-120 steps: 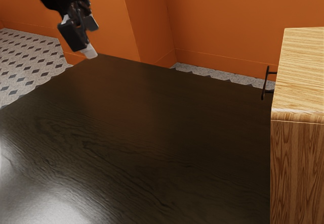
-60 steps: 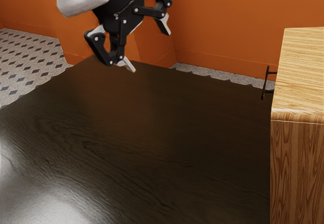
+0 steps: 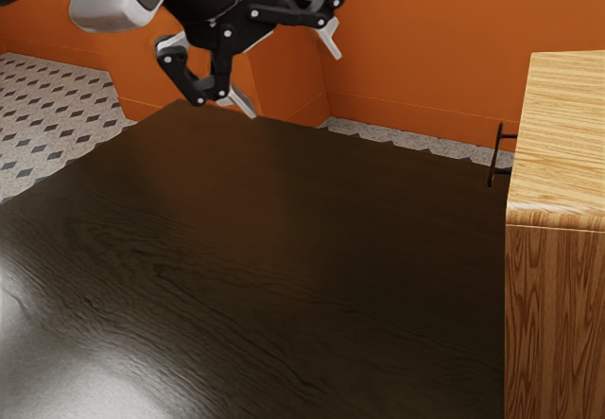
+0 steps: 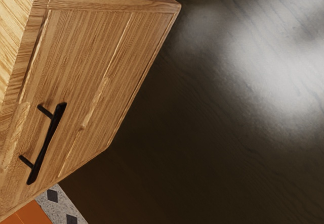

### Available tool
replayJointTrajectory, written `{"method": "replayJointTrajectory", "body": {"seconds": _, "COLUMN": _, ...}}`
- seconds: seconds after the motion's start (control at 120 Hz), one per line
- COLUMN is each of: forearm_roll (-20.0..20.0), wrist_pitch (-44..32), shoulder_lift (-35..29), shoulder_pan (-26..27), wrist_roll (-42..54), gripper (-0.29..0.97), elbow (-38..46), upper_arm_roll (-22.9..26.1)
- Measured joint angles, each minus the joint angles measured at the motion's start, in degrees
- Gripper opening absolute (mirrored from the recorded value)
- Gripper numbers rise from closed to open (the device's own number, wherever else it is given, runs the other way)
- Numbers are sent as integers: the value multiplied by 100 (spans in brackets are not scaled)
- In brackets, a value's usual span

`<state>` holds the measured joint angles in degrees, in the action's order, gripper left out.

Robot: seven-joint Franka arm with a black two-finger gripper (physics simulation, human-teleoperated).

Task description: Pull the drawer handle with one arm to open the drawer

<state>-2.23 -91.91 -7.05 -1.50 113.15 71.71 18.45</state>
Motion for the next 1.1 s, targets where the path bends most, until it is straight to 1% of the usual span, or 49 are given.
{"method": "replayJointTrajectory", "body": {"seconds": 0.158, "forearm_roll": 129, "wrist_pitch": -509, "shoulder_lift": -12, "shoulder_pan": 93, "wrist_roll": 651, "gripper": 68, "elbow": 393, "upper_arm_roll": 1}}
{"method": "replayJointTrajectory", "body": {"seconds": 0.417, "forearm_roll": 348, "wrist_pitch": -1101, "shoulder_lift": 33, "shoulder_pan": 100, "wrist_roll": 1509, "gripper": 68, "elbow": 472, "upper_arm_roll": -34}}
{"method": "replayJointTrajectory", "body": {"seconds": 0.667, "forearm_roll": 323, "wrist_pitch": -1272, "shoulder_lift": -63, "shoulder_pan": 131, "wrist_roll": 1814, "gripper": 68, "elbow": 663, "upper_arm_roll": -53}}
{"method": "replayJointTrajectory", "body": {"seconds": 1.1, "forearm_roll": 380, "wrist_pitch": -1391, "shoulder_lift": 137, "shoulder_pan": 140, "wrist_roll": 2110, "gripper": 68, "elbow": 600, "upper_arm_roll": -25}}
